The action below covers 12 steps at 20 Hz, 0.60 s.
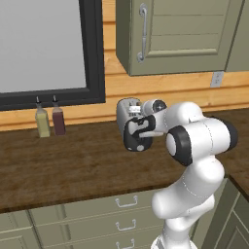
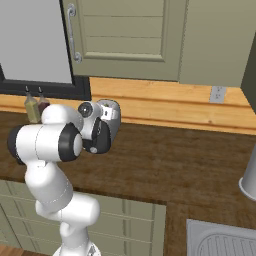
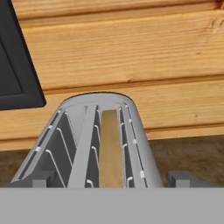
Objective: Start the toaster. Once the lever pops up, take the bread to the plate on the dining counter.
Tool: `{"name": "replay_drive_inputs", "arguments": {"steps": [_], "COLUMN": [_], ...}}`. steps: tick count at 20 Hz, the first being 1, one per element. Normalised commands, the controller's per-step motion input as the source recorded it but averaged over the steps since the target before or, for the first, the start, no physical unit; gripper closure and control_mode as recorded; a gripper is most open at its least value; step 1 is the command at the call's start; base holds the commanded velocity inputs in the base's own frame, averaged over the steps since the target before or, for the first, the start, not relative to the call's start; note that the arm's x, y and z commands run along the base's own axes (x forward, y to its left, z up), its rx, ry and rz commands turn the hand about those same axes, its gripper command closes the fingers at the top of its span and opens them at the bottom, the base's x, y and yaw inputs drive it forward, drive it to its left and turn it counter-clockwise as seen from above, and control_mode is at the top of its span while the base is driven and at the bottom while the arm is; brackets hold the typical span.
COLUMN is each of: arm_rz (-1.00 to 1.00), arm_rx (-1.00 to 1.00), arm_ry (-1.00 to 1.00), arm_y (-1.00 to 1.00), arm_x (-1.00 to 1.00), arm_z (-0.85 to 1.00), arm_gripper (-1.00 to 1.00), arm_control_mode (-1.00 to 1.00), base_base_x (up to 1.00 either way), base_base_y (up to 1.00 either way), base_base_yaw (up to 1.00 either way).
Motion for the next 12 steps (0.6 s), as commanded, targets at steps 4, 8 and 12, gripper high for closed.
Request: {"name": "replay_drive_inputs", "arguments": {"steps": [4,8,12], "arm_rz": [0.0,0.0,0.0], "arm_rx": [0.0,0.0,0.0], "arm_ry": [0.0,0.0,0.0], "arm_y": [-0.02,0.0,0.0], "arm_x": [0.0,0.0,0.0], "arm_z": [-0.24,-0.15,-0.16], "arm_gripper": [1.0,1.0,1.0], "arm_control_mode": [-1.0,-1.0,-1.0], "base_base_x": [0.0,0.0,0.0], "base_base_y": [0.0,0.0,0.0], "base_base_yaw": [0.0,0.0,0.0]}}
